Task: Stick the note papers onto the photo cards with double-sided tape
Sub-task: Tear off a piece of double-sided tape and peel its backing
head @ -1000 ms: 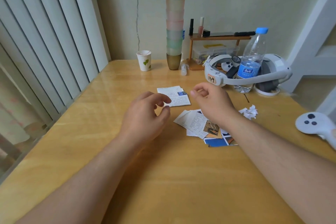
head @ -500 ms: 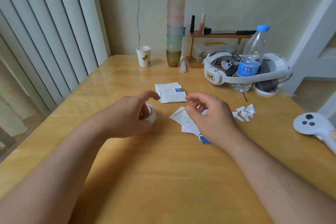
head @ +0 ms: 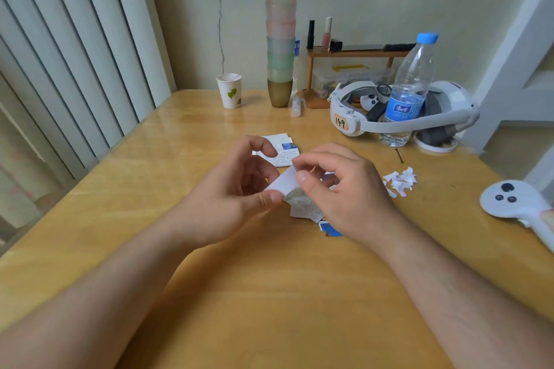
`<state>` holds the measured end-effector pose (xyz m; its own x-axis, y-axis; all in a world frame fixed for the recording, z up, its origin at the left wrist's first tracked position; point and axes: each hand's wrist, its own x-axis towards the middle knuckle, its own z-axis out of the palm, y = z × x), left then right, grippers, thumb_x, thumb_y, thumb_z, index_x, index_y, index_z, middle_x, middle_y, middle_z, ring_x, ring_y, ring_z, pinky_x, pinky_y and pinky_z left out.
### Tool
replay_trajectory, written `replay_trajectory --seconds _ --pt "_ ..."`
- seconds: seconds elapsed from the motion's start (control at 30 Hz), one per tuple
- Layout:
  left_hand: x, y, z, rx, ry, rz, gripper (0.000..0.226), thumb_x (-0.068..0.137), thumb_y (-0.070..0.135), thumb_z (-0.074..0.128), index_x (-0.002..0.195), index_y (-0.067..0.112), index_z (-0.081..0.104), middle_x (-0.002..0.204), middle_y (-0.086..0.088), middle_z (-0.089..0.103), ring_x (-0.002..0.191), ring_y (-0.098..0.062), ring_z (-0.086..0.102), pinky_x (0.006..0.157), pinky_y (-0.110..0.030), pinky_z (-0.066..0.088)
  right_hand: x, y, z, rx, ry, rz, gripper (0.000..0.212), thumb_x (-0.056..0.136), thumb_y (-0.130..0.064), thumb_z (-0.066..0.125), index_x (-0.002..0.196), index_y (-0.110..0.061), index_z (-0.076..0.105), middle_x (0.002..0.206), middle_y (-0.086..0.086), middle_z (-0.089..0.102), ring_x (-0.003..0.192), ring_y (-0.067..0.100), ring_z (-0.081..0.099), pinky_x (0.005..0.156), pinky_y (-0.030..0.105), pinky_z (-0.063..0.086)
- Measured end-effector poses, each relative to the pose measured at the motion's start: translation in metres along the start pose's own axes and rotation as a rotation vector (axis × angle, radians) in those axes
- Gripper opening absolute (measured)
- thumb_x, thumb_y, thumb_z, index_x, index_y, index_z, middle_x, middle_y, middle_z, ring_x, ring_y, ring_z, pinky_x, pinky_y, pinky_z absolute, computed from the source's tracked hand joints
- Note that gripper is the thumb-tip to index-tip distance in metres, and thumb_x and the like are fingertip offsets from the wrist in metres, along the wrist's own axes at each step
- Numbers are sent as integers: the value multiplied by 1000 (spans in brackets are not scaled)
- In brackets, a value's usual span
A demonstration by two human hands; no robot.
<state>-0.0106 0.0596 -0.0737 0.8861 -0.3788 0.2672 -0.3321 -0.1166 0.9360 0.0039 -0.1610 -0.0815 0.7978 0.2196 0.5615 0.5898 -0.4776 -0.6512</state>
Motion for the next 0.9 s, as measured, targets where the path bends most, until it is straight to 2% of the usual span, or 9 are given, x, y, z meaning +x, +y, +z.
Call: replay_trajectory --seconds 0.1,0.17,0.27,0.4,0.53,0.63,0.7,0.77,0.9 --pt "0 -1 3 35 -2 18 44 88 11 71 119 35 50 92 0 63 82 -23 53 76 -45 45 0 -2 1 35 -3 10 14 90 -26 71 102 -23 78 105 -13 66 90 16 65 76 35 56" --pt "-1 -1 3 57 12 33 44 88 12 70 120 34 49 91 0 62 82 -23 52 77 -43 44 0 -3 1 51 -9 10 12 90 -21 76 101 -23 78 103 -13 66 89 16 66 78 40 57" --pt "-1 -1 5 71 57 53 44 86 10 66 118 36 50 89 2 60 81 -23 50 75 -41 43 0 -7 0 74 -16 25 13 88 -15 80 97 -24 78 100 -12 67 87 15 66 77 35 57" --pt "-3 -1 12 80 113 97 41 84 4 58 113 31 49 85 -2 52 77 -25 42 68 -38 36 0 -13 2 161 -23 112 15 86 -13 82 84 -27 77 90 -13 68 84 10 67 71 22 53" --pt "-2 0 16 84 171 70 33 83 20 63 113 30 55 79 -2 54 73 -27 48 66 -43 43 1 -16 4 167 -75 166 17 90 -15 78 81 -28 72 82 -14 67 78 4 61 71 17 49" --pt "-1 2 19 210 242 58 23 81 21 60 100 33 63 66 11 54 63 -11 51 62 -26 44 -1 -20 6 135 -116 207 17 94 -18 74 82 -29 69 80 -13 64 66 1 57 59 12 43" --pt "0 3 21 300 274 83 15 82 22 62 92 32 66 61 13 52 57 -6 46 57 -20 41 -1 -22 8 98 -102 205 19 95 -20 74 80 -31 67 80 -13 64 69 2 58 61 11 43" --pt "-1 4 22 347 279 104 7 83 26 64 86 31 67 60 14 52 56 -6 44 55 -20 38 -1 -23 8 54 -74 187 20 94 -21 74 79 -32 66 80 -13 65 75 5 60 66 13 45" --pt "-1 4 22 382 262 117 4 87 29 63 85 33 66 56 14 48 55 -7 42 56 -21 37 -3 -26 6 -5 -45 138 18 93 -19 75 81 -31 68 80 -12 67 77 9 62 65 15 46"
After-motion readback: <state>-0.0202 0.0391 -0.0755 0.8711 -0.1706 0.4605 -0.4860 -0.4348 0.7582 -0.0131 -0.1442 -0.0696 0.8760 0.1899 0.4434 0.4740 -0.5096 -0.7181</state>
